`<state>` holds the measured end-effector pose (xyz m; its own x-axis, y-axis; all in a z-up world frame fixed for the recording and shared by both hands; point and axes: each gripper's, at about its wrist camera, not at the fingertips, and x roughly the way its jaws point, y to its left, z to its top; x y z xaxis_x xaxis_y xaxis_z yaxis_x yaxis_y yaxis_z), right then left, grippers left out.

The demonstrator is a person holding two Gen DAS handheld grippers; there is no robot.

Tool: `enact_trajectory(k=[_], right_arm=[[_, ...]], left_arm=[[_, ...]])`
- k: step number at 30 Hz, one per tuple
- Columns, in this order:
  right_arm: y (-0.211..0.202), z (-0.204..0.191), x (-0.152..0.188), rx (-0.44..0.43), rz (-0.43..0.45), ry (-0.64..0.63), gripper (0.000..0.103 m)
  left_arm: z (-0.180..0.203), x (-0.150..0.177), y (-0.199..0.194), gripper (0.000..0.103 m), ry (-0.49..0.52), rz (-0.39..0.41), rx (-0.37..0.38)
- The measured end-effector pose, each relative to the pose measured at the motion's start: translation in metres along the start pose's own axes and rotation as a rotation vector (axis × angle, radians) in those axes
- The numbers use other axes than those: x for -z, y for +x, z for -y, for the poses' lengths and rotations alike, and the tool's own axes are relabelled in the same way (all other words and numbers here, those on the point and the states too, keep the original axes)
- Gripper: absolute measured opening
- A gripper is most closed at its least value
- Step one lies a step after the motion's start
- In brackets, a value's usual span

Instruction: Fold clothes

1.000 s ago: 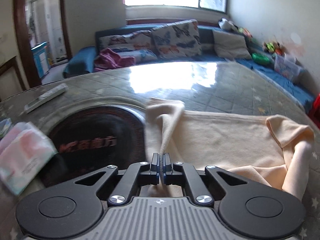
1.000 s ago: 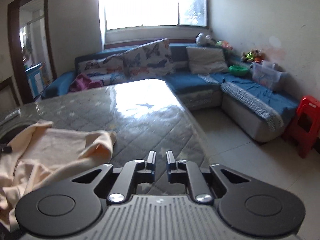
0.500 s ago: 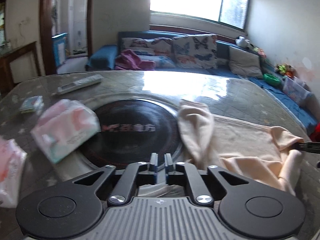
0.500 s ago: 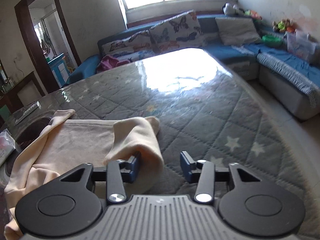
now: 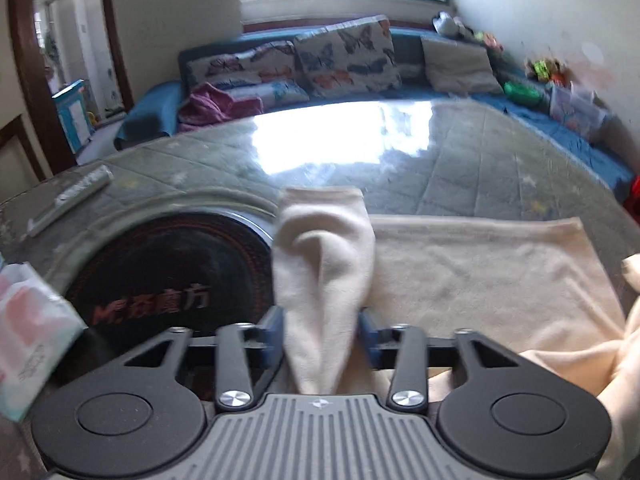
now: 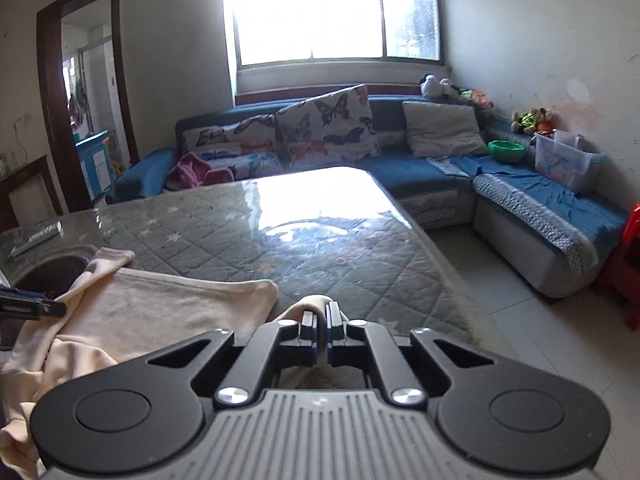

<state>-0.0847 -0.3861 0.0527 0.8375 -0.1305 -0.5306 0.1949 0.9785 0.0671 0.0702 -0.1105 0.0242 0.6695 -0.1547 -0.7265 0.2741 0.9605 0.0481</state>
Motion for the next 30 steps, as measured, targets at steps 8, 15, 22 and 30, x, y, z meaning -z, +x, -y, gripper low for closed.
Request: enact_trajectory(k=[8,15,22,30], right_arm=[[-0.026,0.028,0.017,0.090,0.006,0.055,0.004],[-0.038,0.050,0.029,0.136,0.003,0.096,0.004],[-0.044,0.057,0.039,0.142,-0.025,0.102,0.004],[-0.044,0.052,0.047,0.149,-0.113,0.005,0.028]], left_arm=[[-0.015,0.016,-0.025,0.006,-0.023,0.068,-0.015],[-0.065,0.045,-0.096,0.006,-0.185,0.128,-0.036],[-0.091,0.097,-0.141,0.006,-0.281,0.062,-0.022],[-0.078,0.117,-0.152,0.018,-0.221,0.029,-0.052]])
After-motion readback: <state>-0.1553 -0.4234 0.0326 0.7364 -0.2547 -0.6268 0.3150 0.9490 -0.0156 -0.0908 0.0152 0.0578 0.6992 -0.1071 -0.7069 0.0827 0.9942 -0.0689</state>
